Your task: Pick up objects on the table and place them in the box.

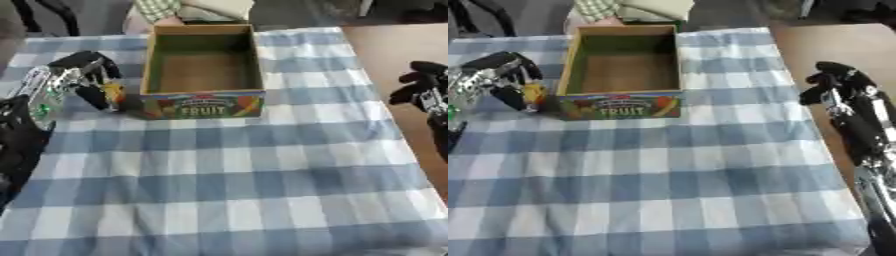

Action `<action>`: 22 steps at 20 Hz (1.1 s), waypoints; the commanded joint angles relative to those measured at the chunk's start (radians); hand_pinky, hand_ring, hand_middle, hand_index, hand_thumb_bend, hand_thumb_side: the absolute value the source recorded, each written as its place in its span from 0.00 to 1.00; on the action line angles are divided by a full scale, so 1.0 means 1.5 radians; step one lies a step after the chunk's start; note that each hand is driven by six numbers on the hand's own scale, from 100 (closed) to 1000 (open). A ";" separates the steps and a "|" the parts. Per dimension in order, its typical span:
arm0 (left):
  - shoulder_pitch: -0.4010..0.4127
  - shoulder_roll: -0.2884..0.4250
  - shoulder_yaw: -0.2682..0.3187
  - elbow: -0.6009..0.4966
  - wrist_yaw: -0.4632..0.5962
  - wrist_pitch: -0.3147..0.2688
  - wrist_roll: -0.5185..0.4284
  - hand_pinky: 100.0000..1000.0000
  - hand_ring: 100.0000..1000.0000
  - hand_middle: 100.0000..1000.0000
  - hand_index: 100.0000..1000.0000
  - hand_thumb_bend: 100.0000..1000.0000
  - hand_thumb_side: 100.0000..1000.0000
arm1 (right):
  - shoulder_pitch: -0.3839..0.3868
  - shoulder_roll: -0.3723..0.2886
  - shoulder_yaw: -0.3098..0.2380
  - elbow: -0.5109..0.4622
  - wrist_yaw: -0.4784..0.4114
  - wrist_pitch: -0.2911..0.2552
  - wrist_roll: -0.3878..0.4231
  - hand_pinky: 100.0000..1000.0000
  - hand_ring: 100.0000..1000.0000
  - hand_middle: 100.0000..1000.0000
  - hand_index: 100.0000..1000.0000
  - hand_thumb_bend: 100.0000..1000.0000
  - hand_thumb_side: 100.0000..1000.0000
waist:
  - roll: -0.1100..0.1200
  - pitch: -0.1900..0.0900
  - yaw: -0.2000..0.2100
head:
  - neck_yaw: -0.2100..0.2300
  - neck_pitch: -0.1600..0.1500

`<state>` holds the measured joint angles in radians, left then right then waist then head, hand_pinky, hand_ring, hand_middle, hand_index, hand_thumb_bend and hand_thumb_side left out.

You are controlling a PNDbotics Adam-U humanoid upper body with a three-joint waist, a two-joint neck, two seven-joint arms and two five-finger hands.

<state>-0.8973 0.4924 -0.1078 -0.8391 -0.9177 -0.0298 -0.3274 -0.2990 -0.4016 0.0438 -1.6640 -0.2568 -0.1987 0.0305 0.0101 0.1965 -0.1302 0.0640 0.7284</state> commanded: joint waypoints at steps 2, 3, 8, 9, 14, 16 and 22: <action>-0.013 0.009 0.010 0.005 -0.014 0.008 0.028 0.58 0.46 0.48 0.57 0.44 0.00 | -0.009 -0.014 -0.003 -0.004 -0.002 -0.002 0.001 0.53 0.52 0.56 0.76 0.00 0.39 | -0.001 -0.009 -0.001 | 0.001 0.001; -0.011 0.009 0.010 0.005 -0.014 0.009 0.031 0.57 0.44 0.45 0.53 0.39 0.00 | -0.009 -0.014 -0.003 -0.004 -0.002 -0.002 0.001 0.53 0.52 0.56 0.76 0.00 0.39 | -0.001 -0.009 -0.001 | 0.000 0.001; -0.009 0.013 0.011 -0.004 0.002 0.007 0.020 0.53 0.34 0.33 0.40 0.31 0.00 | -0.008 -0.014 -0.004 -0.004 -0.002 -0.002 0.000 0.53 0.52 0.56 0.76 0.00 0.39 | -0.002 -0.009 0.000 | 0.001 0.002; -0.009 0.013 0.011 -0.006 0.004 0.008 0.017 0.53 0.34 0.33 0.40 0.31 0.00 | -0.008 -0.014 -0.004 -0.004 -0.002 -0.002 0.000 0.53 0.52 0.56 0.76 0.00 0.39 | -0.002 -0.009 0.000 | 0.001 0.002; -0.023 0.022 0.019 -0.038 0.025 -0.005 0.020 0.47 0.25 0.20 0.28 0.28 0.00 | -0.008 -0.015 -0.004 -0.004 -0.002 -0.002 -0.001 0.53 0.52 0.56 0.76 0.00 0.39 | -0.003 -0.010 0.001 | 0.000 0.003; -0.029 0.030 0.024 -0.071 0.044 -0.011 0.026 0.48 0.25 0.21 0.28 0.28 0.00 | -0.007 -0.015 -0.004 -0.003 -0.002 -0.002 -0.001 0.53 0.52 0.56 0.76 0.00 0.39 | -0.002 -0.011 0.002 | 0.000 0.003; -0.059 0.030 0.014 -0.164 0.073 0.009 0.012 0.48 0.26 0.21 0.29 0.28 0.00 | -0.008 -0.017 -0.002 -0.002 -0.003 -0.001 0.000 0.53 0.52 0.56 0.76 0.00 0.39 | 0.000 -0.014 0.000 | 0.003 0.004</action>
<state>-0.9563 0.5109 -0.0904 -1.0420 -0.8176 -0.0243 -0.3071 -0.2990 -0.4016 0.0438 -1.6585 -0.2568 -0.1985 0.0305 0.0102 0.1960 -0.1297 0.0658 0.7289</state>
